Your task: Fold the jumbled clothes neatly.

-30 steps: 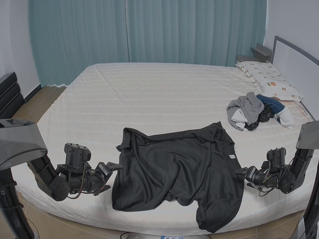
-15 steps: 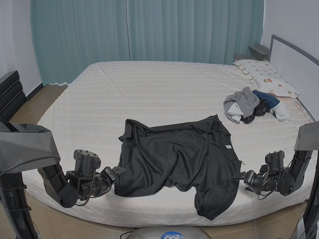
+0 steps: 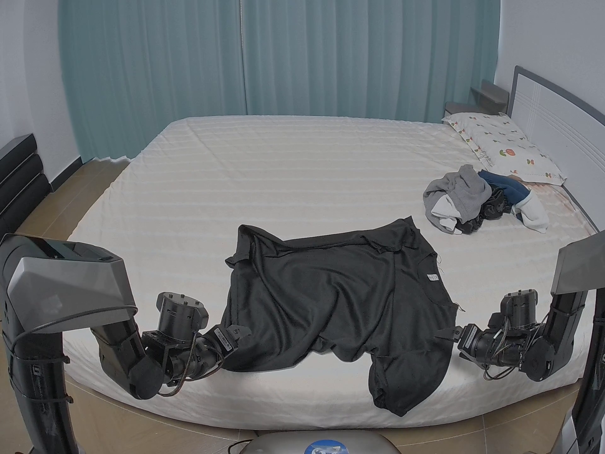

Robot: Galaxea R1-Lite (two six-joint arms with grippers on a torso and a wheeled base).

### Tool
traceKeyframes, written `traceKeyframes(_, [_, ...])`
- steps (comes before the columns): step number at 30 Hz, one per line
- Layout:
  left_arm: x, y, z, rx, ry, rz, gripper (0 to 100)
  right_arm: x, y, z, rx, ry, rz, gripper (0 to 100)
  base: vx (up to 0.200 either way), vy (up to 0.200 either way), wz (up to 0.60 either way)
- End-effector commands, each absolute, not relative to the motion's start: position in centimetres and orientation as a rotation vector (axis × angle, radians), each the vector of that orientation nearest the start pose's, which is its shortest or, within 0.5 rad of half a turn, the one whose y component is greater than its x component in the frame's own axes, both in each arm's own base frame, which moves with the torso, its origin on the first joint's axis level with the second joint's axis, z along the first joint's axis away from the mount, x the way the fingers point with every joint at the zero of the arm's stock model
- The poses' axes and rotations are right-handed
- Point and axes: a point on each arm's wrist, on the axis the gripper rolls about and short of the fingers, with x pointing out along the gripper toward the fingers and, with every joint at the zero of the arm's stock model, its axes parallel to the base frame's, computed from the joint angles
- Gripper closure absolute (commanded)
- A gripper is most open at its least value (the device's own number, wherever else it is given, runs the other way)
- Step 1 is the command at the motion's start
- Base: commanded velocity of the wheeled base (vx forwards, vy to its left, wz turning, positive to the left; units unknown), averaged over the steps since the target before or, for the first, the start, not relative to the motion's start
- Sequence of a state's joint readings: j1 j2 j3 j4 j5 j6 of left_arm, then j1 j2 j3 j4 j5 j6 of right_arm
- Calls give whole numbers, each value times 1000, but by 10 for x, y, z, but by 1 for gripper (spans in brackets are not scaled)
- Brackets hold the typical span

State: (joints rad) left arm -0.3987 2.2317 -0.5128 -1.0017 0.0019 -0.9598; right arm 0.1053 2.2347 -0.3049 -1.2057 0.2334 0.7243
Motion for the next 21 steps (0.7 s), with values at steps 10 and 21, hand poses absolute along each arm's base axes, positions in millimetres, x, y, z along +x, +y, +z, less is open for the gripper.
traceKeyframes(10, [284, -119, -28, -677, 853, -2, 100, 262, 35, -29, 717, 850, 43, 0, 0, 0, 0])
traceKeyframes(21, [274, -108, -37, -580, 869, 54, 100, 253, 34, -31, 654, 875, 59, 0, 0, 0, 0])
